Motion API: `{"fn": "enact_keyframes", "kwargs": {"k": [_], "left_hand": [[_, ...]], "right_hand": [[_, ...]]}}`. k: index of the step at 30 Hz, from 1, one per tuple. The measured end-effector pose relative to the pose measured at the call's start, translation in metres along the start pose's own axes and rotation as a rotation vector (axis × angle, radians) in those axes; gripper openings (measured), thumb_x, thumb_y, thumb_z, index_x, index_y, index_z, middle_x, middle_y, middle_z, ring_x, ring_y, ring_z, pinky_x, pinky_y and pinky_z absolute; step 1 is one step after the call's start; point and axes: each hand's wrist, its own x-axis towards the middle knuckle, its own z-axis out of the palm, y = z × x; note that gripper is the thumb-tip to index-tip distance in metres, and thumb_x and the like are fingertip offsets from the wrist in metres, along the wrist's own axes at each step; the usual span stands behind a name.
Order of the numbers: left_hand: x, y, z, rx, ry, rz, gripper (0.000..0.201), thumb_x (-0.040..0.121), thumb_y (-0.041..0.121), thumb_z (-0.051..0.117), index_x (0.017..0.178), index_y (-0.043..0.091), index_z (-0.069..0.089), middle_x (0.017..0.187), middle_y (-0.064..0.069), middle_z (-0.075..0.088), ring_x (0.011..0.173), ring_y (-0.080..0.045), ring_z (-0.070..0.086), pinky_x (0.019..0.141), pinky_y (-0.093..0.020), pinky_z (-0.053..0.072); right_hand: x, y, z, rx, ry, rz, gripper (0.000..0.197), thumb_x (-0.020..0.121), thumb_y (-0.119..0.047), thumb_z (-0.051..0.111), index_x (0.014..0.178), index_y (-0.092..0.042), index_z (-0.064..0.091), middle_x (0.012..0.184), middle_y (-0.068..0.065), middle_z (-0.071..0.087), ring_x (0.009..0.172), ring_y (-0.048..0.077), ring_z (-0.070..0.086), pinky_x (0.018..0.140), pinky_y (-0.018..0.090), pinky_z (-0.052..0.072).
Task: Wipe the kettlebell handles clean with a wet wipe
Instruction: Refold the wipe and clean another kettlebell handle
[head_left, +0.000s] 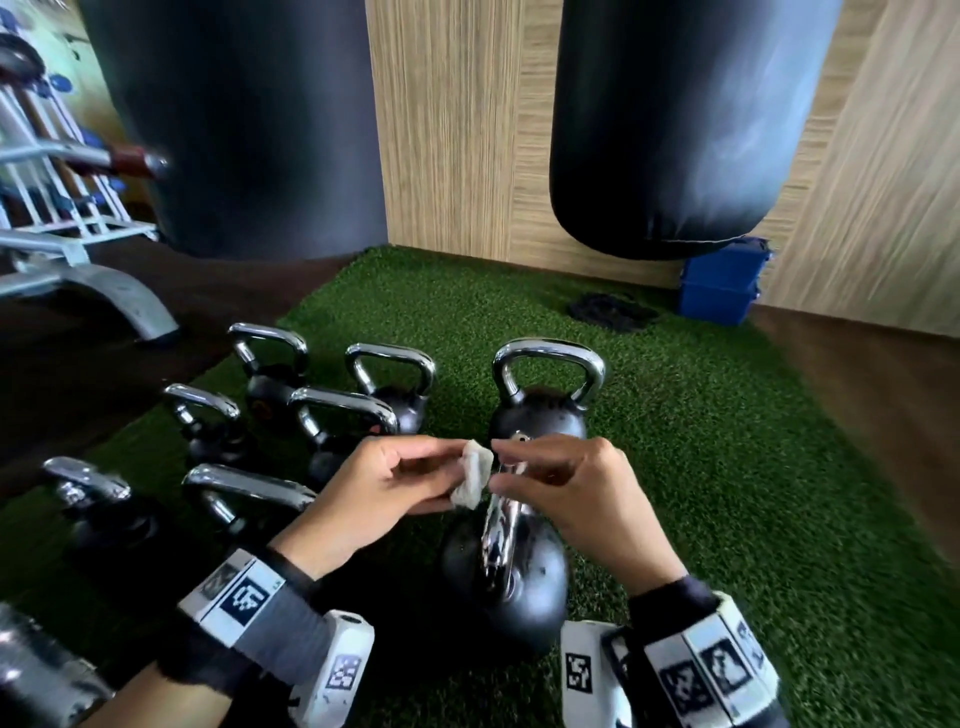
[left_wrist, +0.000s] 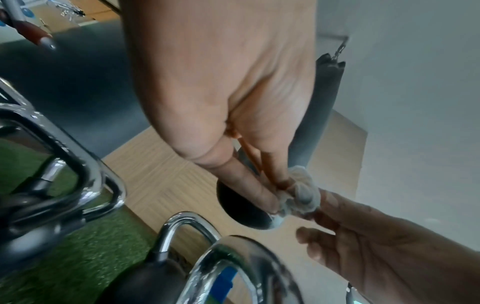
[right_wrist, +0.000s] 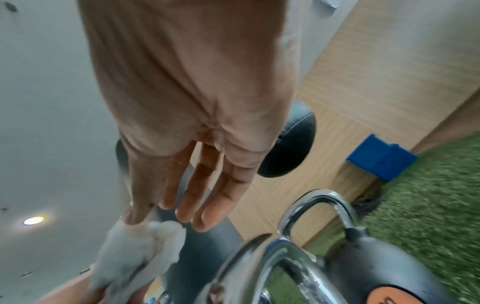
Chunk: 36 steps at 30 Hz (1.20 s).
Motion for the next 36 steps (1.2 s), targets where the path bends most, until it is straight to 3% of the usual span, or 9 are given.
{"fn": "enact_keyframes", "kwargs": {"k": [5, 11, 15, 18, 21, 27, 30, 34, 36], "left_hand": [[0.003, 0.016, 0.012, 0.001, 0.084, 0.016, 0.021, 0.075, 0.016, 0.077, 0.096, 0.009, 0.078, 0.089, -0.012, 0.077, 0.086, -0.02, 0.075, 0.075, -0.025, 0.062], [0.002, 0.023, 0.02, 0.146, -0.124, -0.064, 0.026, 0.096, 0.011, 0.063, 0.122, 0.013, 0.068, 0.111, -0.012, 0.077, 0.107, -0.022, 0.073, 0.097, -0.036, 0.059], [0.008, 0.004, 0.005, 0.515, -0.121, -0.032, 0.059, 0.09, -0.016, 0.06, 0.127, 0.03, 0.06, 0.125, 0.011, 0.073, 0.121, -0.006, 0.066, 0.103, -0.033, 0.055], [0.009, -0.029, -0.008, 0.984, -0.272, -0.212, 0.111, 0.069, 0.02, 0.092, 0.158, 0.032, 0.028, 0.161, 0.017, 0.038, 0.145, -0.012, 0.044, 0.116, -0.035, 0.043], [0.008, -0.073, 0.007, 1.087, -0.412, -0.27, 0.161, 0.043, 0.059, 0.097, 0.164, 0.023, -0.003, 0.171, 0.007, 0.012, 0.157, -0.014, 0.016, 0.128, -0.035, 0.022], [0.005, -0.118, 0.046, 0.747, -0.154, -0.029, 0.103, 0.064, 0.059, 0.085, 0.145, 0.053, 0.023, 0.152, -0.004, 0.045, 0.144, -0.025, 0.043, 0.122, -0.047, 0.033], [0.004, -0.119, 0.042, 0.778, -0.119, -0.089, 0.115, 0.062, 0.057, 0.082, 0.156, 0.02, 0.028, 0.158, -0.012, 0.039, 0.149, -0.029, 0.036, 0.124, -0.041, 0.029], [0.013, -0.113, 0.023, 0.74, -0.259, -0.074, 0.106, 0.069, 0.026, 0.095, 0.151, 0.025, 0.027, 0.147, 0.002, 0.042, 0.134, 0.001, 0.041, 0.118, -0.013, 0.026], [0.018, -0.107, 0.017, 0.743, -0.337, -0.128, 0.097, 0.071, 0.023, 0.095, 0.147, 0.001, 0.039, 0.134, 0.0, 0.052, 0.124, 0.003, 0.049, 0.119, -0.028, 0.037]], "right_hand": [[-0.003, -0.014, 0.008, 0.072, 0.089, -0.046, 0.037, 0.069, -0.019, 0.091, 0.104, -0.022, 0.081, 0.096, -0.021, 0.075, 0.088, -0.006, 0.072, 0.084, 0.017, 0.056], [-0.014, 0.001, 0.008, 0.066, 0.207, 0.0, 0.03, 0.07, -0.019, 0.091, 0.096, -0.031, 0.082, 0.086, -0.017, 0.078, 0.076, -0.003, 0.073, 0.074, 0.02, 0.059], [-0.018, 0.026, 0.0, 0.129, 0.278, 0.092, 0.025, 0.072, -0.02, 0.089, 0.092, -0.033, 0.081, 0.082, -0.017, 0.078, 0.073, 0.004, 0.075, 0.07, 0.027, 0.062], [-0.021, 0.052, -0.007, 0.153, 0.347, 0.184, 0.028, 0.074, -0.016, 0.087, 0.092, -0.037, 0.08, 0.084, -0.012, 0.079, 0.074, 0.008, 0.075, 0.068, 0.033, 0.062], [-0.023, 0.077, -0.008, 0.162, 0.375, 0.298, 0.028, 0.073, -0.018, 0.086, 0.097, -0.031, 0.081, 0.088, -0.008, 0.08, 0.074, 0.005, 0.074, 0.067, 0.029, 0.06], [-0.011, 0.112, 0.011, 0.169, 0.369, 0.419, 0.026, 0.073, -0.013, 0.085, 0.09, -0.031, 0.077, 0.091, -0.002, 0.079, 0.085, 0.019, 0.076, 0.085, 0.048, 0.061], [0.006, 0.124, 0.023, 0.12, 0.378, 0.454, 0.023, 0.071, -0.015, 0.084, 0.089, -0.029, 0.078, 0.09, -0.006, 0.079, 0.086, 0.015, 0.075, 0.086, 0.045, 0.061], [0.021, 0.129, 0.037, 0.033, 0.402, 0.505, 0.026, 0.07, -0.024, 0.084, 0.095, -0.032, 0.08, 0.084, -0.016, 0.075, 0.085, 0.007, 0.072, 0.086, 0.03, 0.059], [0.023, 0.129, 0.042, 0.003, 0.389, 0.527, 0.017, 0.073, -0.024, 0.083, 0.087, -0.033, 0.08, 0.073, -0.019, 0.07, 0.082, 0.009, 0.071, 0.082, 0.027, 0.057]]}}
